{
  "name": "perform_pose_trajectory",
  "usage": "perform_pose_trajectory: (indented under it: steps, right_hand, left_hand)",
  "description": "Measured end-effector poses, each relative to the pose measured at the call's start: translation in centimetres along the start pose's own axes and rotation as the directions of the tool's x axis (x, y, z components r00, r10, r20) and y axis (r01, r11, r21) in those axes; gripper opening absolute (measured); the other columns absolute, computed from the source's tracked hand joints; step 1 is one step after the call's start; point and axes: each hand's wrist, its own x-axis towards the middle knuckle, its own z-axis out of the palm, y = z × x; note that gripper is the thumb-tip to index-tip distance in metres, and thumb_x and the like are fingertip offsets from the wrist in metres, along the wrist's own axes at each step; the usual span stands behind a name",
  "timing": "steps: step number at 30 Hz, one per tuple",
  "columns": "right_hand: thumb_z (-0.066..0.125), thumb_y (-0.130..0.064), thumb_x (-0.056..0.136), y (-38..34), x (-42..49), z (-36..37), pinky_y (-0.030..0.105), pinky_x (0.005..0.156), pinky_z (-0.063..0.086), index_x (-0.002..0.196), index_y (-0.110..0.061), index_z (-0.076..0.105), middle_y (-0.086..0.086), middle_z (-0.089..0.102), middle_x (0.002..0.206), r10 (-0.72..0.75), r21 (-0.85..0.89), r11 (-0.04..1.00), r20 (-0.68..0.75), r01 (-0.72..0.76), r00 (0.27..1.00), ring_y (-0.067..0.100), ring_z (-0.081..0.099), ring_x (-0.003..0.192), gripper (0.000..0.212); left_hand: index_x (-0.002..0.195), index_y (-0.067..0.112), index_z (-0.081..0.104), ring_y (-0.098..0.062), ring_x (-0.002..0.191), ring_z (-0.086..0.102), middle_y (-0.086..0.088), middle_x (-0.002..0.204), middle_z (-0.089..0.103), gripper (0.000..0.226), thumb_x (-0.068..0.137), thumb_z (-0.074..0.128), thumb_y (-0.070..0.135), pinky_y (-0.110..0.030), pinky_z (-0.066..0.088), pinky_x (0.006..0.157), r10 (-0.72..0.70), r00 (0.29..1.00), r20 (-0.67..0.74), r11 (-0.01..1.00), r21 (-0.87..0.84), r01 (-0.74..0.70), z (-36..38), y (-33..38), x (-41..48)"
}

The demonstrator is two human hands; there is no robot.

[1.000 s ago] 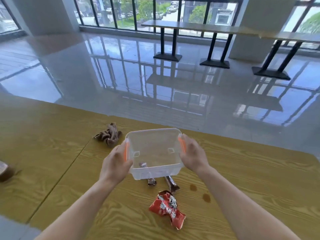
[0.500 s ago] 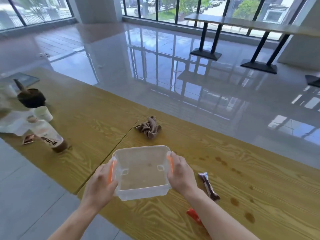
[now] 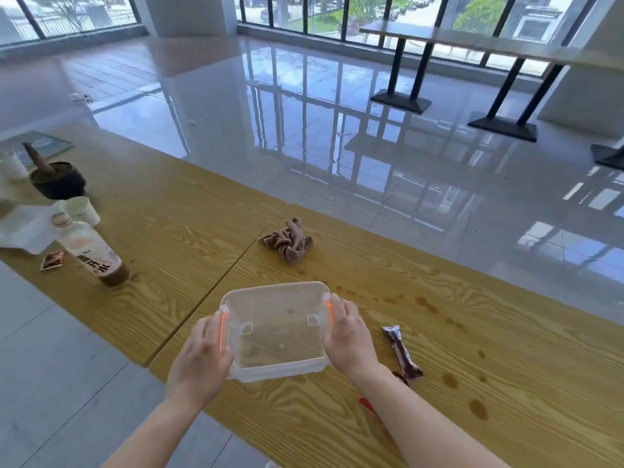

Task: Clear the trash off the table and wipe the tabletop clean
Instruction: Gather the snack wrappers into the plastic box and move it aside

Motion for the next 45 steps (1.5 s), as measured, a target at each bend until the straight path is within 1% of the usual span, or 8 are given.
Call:
perform_pose_trajectory:
  steps: [8, 13, 17, 25, 32, 35, 41, 45]
  right_hand:
    - [0.062, -0.038, 0.092, 0.7, -0.5, -1.5, 0.04, 0.111, 0.036, 0.154, -0.016, 0.019, 0.009, 0.03, 0.155, 0.029, 0.005, 1.0, 0.071, -0.03, 0.997, 0.029, 0.038, 0.138, 0.079]
    - [0.061, -0.04, 0.093, 3.6, -3.1, -4.6, 0.036, 0.106, 0.041, 0.15, -0.018, 0.034, 0.001, 0.046, 0.146, 0.048, 0.068, 0.997, -0.034, -0.046, 0.998, 0.02, 0.045, 0.133, 0.067]
    - [0.064, -0.032, 0.093, 7.8, -5.9, -7.4, 0.034, 0.097, 0.048, 0.139, -0.019, 0.05, -0.001, 0.057, 0.135, 0.121, 0.093, 0.99, -0.123, -0.11, 0.985, 0.018, 0.057, 0.118, 0.05]
    - [0.065, -0.034, 0.091, 14.5, -11.1, -7.9, 0.03, 0.103, 0.043, 0.139, -0.018, 0.052, 0.001, 0.057, 0.139, 0.271, 0.041, 0.962, 0.014, -0.271, 0.962, 0.016, 0.053, 0.127, 0.052]
    - [0.061, -0.033, 0.094, 16.2, -10.7, -6.0, 0.032, 0.103, 0.042, 0.14, -0.024, 0.05, -0.001, 0.053, 0.138, 0.315, 0.009, 0.949, 0.087, -0.317, 0.945, 0.019, 0.05, 0.128, 0.048]
    - [0.057, -0.029, 0.096, 16.4, -9.6, -5.4, 0.033, 0.104, 0.042, 0.142, -0.024, 0.047, -0.001, 0.05, 0.139, 0.326, -0.003, 0.945, 0.082, -0.327, 0.942, 0.021, 0.049, 0.128, 0.048]
    - [0.052, -0.011, 0.09, 16.0, -10.1, -4.4, 0.03, 0.091, 0.046, 0.128, -0.019, 0.06, 0.0, 0.062, 0.119, 0.375, 0.012, 0.927, 0.02, -0.375, 0.927, 0.02, 0.059, 0.111, 0.039]
    - [0.061, -0.032, 0.086, 16.0, -13.2, -2.8, 0.028, 0.093, 0.045, 0.125, -0.022, 0.059, -0.004, 0.057, 0.114, 0.345, -0.04, 0.939, 0.134, -0.342, 0.929, 0.017, 0.053, 0.112, 0.04]
  left_hand:
    - [0.139, 0.0, 0.046, -0.042, 0.125, 0.051, -0.03, 0.139, 0.045, 0.069, 0.08, 0.074, 0.024, -0.051, 0.05, 0.096, 0.135, 0.991, -0.004, 0.948, 0.291, -0.127, -0.6, 1.1, 0.4]
    - [0.135, 0.007, 0.05, -0.036, 0.128, 0.045, -0.02, 0.139, 0.048, 0.065, 0.078, 0.076, 0.022, -0.057, 0.046, 0.099, 0.307, 0.95, -0.051, 0.94, 0.176, -0.293, 0.1, 6.5, -1.0]
    - [0.129, 0.013, 0.053, -0.027, 0.122, 0.052, -0.011, 0.133, 0.053, 0.056, 0.077, 0.075, 0.012, -0.044, 0.05, 0.096, 0.475, 0.878, -0.062, 0.878, -0.033, -0.478, 2.3, 11.3, -3.3]
    - [0.134, 0.013, 0.055, -0.024, 0.122, 0.053, -0.01, 0.134, 0.054, 0.054, 0.081, 0.066, 0.022, -0.034, 0.047, 0.102, 0.632, 0.748, 0.202, 0.768, -0.037, -0.639, 9.4, 16.6, -6.8]
    - [0.152, 0.034, 0.016, -0.029, 0.147, 0.015, -0.007, 0.161, 0.018, 0.08, 0.086, 0.062, 0.033, -0.043, 0.027, 0.114, 0.526, 0.66, 0.536, 0.715, 0.142, -0.685, 15.0, 18.2, -7.1]
    - [0.148, 0.04, 0.023, -0.032, 0.144, 0.022, -0.009, 0.162, 0.014, 0.07, 0.089, 0.058, 0.026, -0.045, 0.033, 0.108, 0.494, 0.666, 0.558, 0.73, 0.149, -0.667, 16.1, 18.7, -6.5]
    - [0.116, 0.023, 0.066, -0.033, 0.105, 0.061, -0.012, 0.131, 0.058, 0.04, 0.076, 0.071, 0.022, -0.043, 0.055, 0.077, 0.579, 0.717, 0.388, 0.772, 0.024, -0.636, 15.3, 17.9, -5.8]
    - [0.111, 0.025, 0.069, -0.026, 0.096, 0.065, -0.006, 0.121, 0.064, 0.045, 0.068, 0.083, 0.022, -0.039, 0.059, 0.066, 0.594, 0.746, 0.301, 0.794, -0.069, -0.604, 13.7, 17.0, -6.1]
